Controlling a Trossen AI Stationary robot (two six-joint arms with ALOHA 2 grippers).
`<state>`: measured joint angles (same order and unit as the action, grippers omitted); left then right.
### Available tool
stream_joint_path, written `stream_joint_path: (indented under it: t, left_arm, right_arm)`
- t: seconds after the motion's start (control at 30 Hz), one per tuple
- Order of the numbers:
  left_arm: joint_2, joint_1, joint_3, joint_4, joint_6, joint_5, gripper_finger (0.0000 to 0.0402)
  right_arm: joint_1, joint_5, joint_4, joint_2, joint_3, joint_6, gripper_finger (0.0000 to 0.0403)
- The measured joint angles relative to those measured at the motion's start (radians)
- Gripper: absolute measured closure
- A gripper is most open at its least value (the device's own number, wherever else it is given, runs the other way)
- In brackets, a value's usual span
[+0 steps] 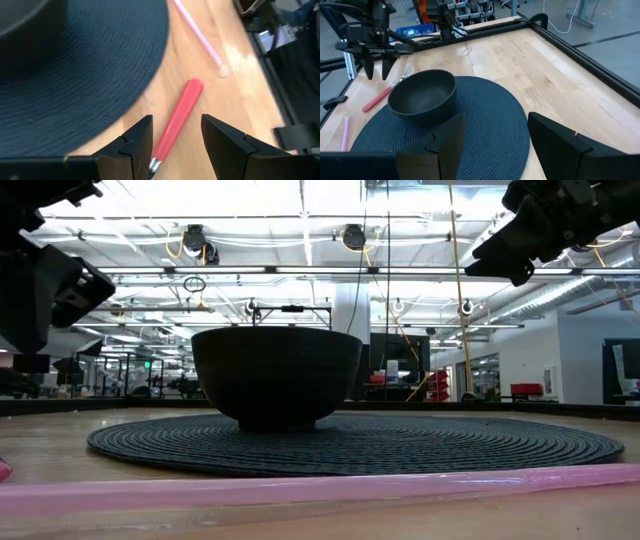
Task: Pick & Place Utensil
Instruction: Put the pink fork into the black bowl
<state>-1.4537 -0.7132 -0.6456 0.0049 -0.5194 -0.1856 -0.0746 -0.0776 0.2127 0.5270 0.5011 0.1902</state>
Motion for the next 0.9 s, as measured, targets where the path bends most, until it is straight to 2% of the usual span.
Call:
stream_joint_path:
  t: [0.37,0.9]
  left_arm:
    - [-0.086,-0.001,0.000,0.021,0.035,0.038,0.0229]
    - [-0.088,0.031,0.000,-0.010,0.116,0.072,0.0229]
  right_arm:
    - [0.000,0.000,-0.003,0.000,0.000,0.000,0.0193]
    - [0.000,0.000,-0.004,0.000,0.000,0.000,0.0193]
